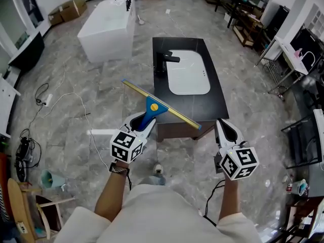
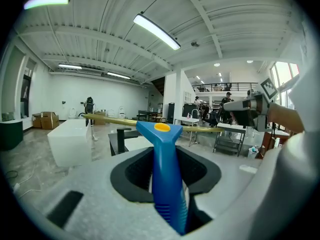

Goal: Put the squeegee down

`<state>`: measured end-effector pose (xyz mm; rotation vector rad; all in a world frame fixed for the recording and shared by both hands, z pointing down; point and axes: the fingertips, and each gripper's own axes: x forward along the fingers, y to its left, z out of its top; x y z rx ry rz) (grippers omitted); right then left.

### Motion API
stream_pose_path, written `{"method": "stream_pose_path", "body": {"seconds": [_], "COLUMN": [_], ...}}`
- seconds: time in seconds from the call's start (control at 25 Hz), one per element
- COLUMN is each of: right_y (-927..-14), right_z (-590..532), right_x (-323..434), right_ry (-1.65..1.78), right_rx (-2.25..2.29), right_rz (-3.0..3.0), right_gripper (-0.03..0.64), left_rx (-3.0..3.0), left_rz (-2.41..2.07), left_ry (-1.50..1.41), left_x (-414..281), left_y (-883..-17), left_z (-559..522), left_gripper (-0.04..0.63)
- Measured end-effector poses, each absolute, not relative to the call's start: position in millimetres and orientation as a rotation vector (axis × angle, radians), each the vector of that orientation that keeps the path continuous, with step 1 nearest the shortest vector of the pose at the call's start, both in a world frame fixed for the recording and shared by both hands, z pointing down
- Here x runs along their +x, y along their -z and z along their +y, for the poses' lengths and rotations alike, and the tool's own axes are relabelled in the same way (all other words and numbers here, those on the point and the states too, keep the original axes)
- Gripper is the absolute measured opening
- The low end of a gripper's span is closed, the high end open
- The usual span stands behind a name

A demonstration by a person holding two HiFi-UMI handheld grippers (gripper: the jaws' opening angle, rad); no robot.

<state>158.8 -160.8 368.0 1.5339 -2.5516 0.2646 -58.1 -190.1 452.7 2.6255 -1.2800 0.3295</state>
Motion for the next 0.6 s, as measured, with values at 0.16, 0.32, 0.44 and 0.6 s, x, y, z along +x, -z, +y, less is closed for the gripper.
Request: {"method": "stream_pose_path", "body": {"seconds": [0.16,0.32,0.44,0.6], "right_y": [-375.8,-382.7,-386.4,-393.6], "right_z": [-189.5,-212.2,-226.9,-240.1], "right_x": [154.2,148.4,144.2,145.8], "right_ry": [-0.281,-0.301,-0.316,-0.345], "right_rx": [1.524,1.527,1.533,1.525], "right_rz": [-2.542,-2.524,-2.512,-2.492], "right_gripper": [0.006,0.006,0.006,0.006], "left_rx": [2.603,2.586,2.563,2.519], "left_rz": [-1.269,-1.248,-1.232,-1.200], "left_ry": [-0.327,-0.340,-0.347,-0.361], "left_x": [-60.4,-64.7,-67.0,-62.1], "left_y": [-465.1,-478.7,-490.4,-508.5], "left_z": [-218.9,-241.6,-258.3,-275.6], "left_gripper": [0.138,0.138,0.138,0.138]}}
